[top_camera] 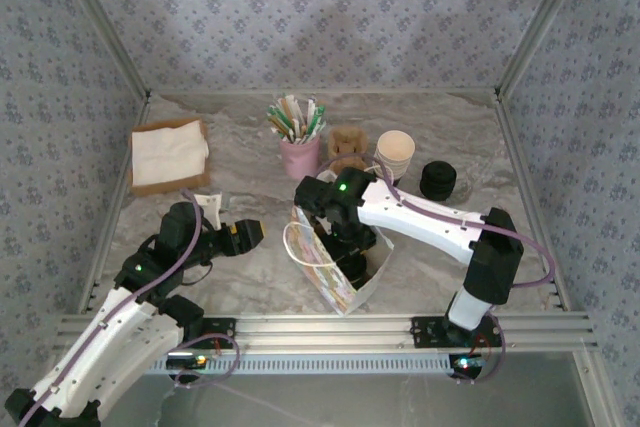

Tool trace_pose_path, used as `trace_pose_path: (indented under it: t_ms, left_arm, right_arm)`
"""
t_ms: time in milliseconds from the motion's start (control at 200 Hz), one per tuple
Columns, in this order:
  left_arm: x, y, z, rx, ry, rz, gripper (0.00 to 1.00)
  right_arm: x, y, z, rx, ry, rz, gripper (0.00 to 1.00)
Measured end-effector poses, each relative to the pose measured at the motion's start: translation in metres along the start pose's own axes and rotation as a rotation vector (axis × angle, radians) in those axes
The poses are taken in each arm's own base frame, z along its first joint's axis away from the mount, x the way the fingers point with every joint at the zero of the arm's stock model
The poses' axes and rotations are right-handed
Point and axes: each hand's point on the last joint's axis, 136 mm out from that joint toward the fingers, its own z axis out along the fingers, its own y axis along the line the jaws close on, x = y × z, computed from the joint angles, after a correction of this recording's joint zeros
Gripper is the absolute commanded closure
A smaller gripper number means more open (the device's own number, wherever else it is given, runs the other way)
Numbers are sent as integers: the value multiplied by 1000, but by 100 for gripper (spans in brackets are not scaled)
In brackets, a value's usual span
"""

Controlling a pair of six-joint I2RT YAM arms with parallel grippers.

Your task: Pack the takeout coffee

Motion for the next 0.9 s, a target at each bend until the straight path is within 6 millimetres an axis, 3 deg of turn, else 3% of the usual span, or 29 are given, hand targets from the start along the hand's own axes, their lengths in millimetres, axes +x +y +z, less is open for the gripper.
trace_pose_path:
  t_ms: [899]
  left_arm:
    - [0,0,0,0,0,0,29]
  right_arm:
    - [-2,0,4,-3,-8,-1,34]
